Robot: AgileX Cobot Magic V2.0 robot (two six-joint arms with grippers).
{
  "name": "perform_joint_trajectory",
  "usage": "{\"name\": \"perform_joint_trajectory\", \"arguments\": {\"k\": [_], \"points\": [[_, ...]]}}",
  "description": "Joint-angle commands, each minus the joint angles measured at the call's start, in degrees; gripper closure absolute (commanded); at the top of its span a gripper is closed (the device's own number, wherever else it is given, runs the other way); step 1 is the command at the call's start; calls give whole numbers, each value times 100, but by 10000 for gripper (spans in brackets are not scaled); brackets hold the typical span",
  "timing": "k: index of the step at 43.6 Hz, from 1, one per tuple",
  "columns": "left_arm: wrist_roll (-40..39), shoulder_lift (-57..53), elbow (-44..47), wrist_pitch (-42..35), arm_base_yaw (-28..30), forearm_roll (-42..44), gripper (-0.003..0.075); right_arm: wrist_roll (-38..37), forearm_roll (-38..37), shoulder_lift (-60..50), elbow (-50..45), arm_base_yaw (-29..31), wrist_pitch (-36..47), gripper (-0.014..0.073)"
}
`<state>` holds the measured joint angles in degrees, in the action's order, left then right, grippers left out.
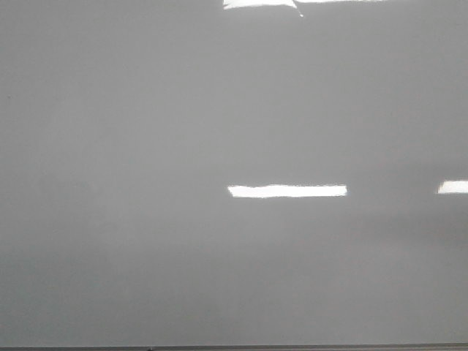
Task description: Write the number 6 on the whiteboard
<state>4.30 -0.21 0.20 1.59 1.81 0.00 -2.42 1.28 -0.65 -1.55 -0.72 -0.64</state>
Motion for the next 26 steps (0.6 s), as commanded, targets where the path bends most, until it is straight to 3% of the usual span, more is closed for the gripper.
{"name": "perform_joint_trajectory", "arguments": {"k": [1,26], "points": [[-22,-83,31,-475,-42,0,741,25,-57,-102,27,25,479,662],[-22,-83,31,-475,-42,0,741,25,-57,-102,27,25,553,662]]}}
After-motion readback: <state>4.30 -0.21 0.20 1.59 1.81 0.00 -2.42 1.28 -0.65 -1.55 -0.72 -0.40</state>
